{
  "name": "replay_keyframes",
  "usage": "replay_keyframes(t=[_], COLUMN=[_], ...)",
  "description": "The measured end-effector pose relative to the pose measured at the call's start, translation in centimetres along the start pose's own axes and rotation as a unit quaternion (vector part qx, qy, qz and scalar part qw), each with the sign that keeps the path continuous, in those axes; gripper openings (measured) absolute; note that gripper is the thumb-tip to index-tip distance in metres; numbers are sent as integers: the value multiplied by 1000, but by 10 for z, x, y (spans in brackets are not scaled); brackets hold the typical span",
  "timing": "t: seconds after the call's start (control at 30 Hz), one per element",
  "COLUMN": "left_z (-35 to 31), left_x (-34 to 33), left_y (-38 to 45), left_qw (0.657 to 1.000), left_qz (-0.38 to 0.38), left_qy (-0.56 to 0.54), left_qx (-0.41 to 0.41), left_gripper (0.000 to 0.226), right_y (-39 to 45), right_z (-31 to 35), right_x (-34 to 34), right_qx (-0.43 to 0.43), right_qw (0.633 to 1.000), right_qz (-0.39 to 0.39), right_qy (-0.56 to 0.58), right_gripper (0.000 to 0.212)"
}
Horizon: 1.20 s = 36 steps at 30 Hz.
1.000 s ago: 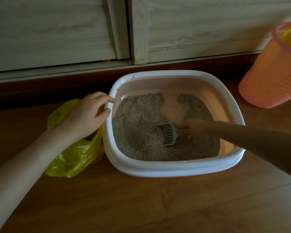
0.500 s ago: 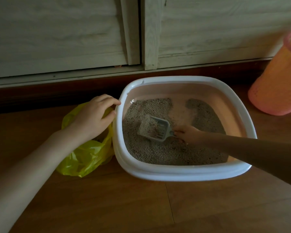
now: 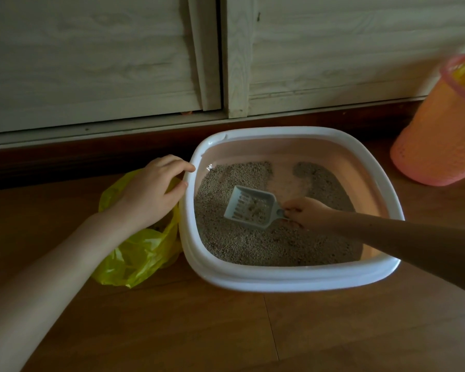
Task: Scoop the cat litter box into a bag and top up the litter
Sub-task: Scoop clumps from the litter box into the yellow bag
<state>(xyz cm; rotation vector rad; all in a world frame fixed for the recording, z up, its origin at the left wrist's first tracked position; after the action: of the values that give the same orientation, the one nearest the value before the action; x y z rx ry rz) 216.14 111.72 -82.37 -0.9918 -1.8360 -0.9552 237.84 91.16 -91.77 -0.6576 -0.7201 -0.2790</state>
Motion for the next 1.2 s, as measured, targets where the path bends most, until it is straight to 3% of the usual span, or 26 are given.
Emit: replay_keyframes(t=[0.27,0.43,0.8,1.03,1.2], left_z=[0,4,48,62,69], left_x=[5,11,51,65,67], left_y=[-2,-4,-11,-17,-21], left_qw=[1000,1000,994,992,992], left_qz=[-8,-13,-69,-87,-85], left_qy=[1,-3,0,4,0], left_qx=[8,22,82,89,93], left_gripper=[28,28,31,29,29], right_y=[-3,-2,-12,1,-3], right_z=[14,31,142,189,211], right_x=[-4,7,23,-24,-54], right_qx=[0,14,159,277,317], right_qw=[1000,1000,985,908,834], right_qz=[23,-10,-55,-107,-107], right_qy=[-4,13,-36,-295,-438], right_gripper=[29,23,27,18,36])
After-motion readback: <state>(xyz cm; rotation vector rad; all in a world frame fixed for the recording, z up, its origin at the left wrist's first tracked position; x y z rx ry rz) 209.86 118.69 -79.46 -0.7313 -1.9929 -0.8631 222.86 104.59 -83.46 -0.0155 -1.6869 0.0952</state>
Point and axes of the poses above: each hand's wrist, its own y-axis towards the middle knuckle, its own x-axis out of the back of the hand, z = x × y, the point moved 3 cm from there along y, towards the middle knuckle, and after that the axes turned 3 degrees about -z, right-handed, at the moved point
